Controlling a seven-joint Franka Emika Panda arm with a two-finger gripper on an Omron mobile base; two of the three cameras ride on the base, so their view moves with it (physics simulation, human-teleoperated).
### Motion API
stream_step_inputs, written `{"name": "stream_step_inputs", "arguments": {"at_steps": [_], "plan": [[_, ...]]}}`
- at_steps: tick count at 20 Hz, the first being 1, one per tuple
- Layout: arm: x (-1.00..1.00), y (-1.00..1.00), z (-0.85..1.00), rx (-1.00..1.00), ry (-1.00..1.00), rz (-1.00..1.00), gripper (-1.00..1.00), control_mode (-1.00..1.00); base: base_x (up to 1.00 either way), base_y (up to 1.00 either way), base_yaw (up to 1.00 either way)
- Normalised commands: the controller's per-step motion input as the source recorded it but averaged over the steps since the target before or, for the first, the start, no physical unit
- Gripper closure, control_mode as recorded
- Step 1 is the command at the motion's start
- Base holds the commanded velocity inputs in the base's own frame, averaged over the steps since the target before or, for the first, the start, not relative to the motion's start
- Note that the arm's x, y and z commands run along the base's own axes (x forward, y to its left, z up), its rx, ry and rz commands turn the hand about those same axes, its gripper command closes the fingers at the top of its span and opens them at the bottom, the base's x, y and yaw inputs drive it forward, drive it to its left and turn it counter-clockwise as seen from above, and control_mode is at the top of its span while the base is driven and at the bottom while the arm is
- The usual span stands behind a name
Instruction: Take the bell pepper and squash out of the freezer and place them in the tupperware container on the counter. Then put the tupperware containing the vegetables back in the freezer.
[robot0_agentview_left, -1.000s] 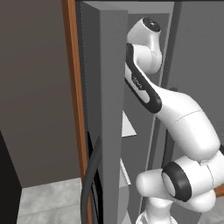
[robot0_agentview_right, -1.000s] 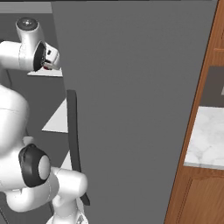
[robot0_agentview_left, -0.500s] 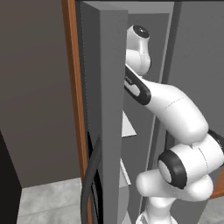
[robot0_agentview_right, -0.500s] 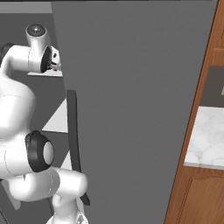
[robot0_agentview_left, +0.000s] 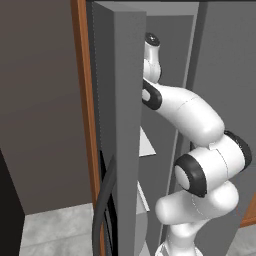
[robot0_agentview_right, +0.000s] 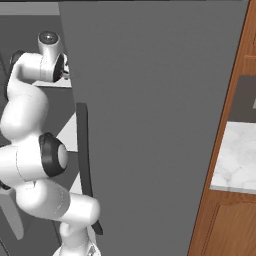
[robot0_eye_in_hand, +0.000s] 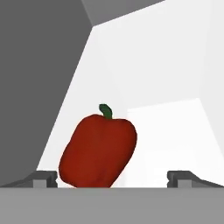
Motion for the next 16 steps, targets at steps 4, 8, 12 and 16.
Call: {"name": "stream_step_inputs", "arguments": {"at_steps": [4,8,12,16], "plan": [[0.42,0.18,-0.01,0.00,0.00,0.01,-1.00,-1.00,0.00,0.00,0.00],[0.46,0.19,-0.05,0.00,0.01,0.01,-1.00,-1.00,0.00,0.00,0.00],[0.19,0.18,-0.14,0.00,0.04,0.01,-1.00,-1.00,0.00,0.00,0.00],[-0.02,0.16,-0.19,0.00,0.03,0.00,-1.00,-1.00,0.00,0.00,0.00]]}}
